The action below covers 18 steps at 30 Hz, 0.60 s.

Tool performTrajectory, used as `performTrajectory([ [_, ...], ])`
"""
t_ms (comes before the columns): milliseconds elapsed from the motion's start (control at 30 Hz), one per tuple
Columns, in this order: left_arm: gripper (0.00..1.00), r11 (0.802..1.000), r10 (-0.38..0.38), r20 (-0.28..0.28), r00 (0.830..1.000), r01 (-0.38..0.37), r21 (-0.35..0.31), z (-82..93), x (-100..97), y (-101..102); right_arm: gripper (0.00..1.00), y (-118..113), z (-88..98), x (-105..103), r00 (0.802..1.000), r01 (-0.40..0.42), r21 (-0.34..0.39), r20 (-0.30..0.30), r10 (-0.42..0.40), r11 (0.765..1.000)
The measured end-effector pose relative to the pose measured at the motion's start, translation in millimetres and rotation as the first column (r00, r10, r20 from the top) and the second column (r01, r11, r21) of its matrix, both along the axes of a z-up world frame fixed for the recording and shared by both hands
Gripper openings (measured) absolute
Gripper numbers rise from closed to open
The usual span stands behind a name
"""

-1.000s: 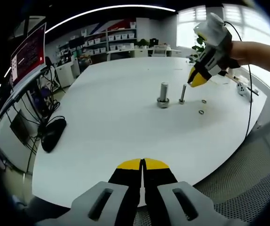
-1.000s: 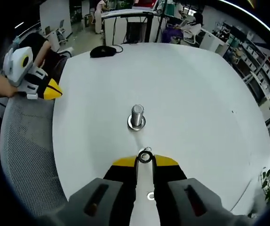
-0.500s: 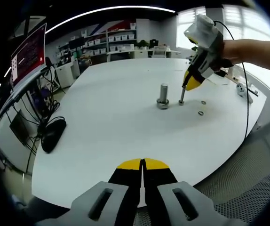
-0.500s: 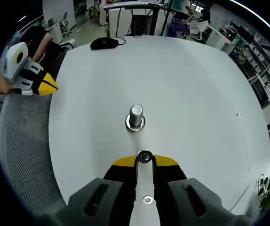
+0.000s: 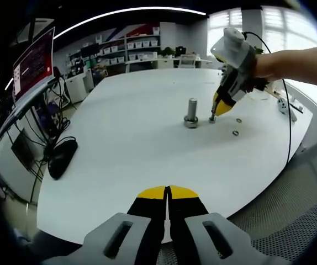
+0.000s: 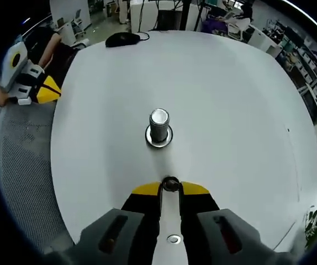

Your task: Place the washer onto the threaded stud by aligning its center hole with the stud, sliding it down to the base, and recovering from edge contact or off-axis alignment until the washer reaches the visible bottom stop.

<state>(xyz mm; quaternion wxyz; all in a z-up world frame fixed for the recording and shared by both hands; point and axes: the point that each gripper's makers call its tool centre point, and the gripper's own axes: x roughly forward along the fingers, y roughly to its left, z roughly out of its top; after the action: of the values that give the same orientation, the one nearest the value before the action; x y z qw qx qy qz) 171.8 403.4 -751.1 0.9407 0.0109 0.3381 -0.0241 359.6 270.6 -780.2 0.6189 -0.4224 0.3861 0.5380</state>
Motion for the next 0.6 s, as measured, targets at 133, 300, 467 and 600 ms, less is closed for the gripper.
performTrajectory([
  [133,0.00,1.000,0.000,0.000,1.000,0.000,-0.001,-0.3,0.1,0.1,0.14,0.1,-8.7,0.2,1.000,-0.003,-0.020,-0.004,0.003,1.000],
  [300,0.00,1.000,0.000,0.001,1.000,0.000,-0.001,-0.3,0.0,0.4,0.15,0.9,-12.1,-3.0,1.000,-0.007,-0.010,-0.021,0.007,1.000],
  [467,0.00,1.000,0.000,0.001,1.000,0.000,-0.002,-0.2,0.0,0.5,0.18,-1.2,-10.9,-4.8,1.000,0.014,0.016,-0.014,-0.014,1.000],
  [600,0.00,1.000,0.000,-0.001,1.000,0.000,0.000,-0.5,-0.3,0.5,0.20,-7.8,-10.1,-12.2,0.999,0.030,0.039,-0.034,-0.028,0.999],
])
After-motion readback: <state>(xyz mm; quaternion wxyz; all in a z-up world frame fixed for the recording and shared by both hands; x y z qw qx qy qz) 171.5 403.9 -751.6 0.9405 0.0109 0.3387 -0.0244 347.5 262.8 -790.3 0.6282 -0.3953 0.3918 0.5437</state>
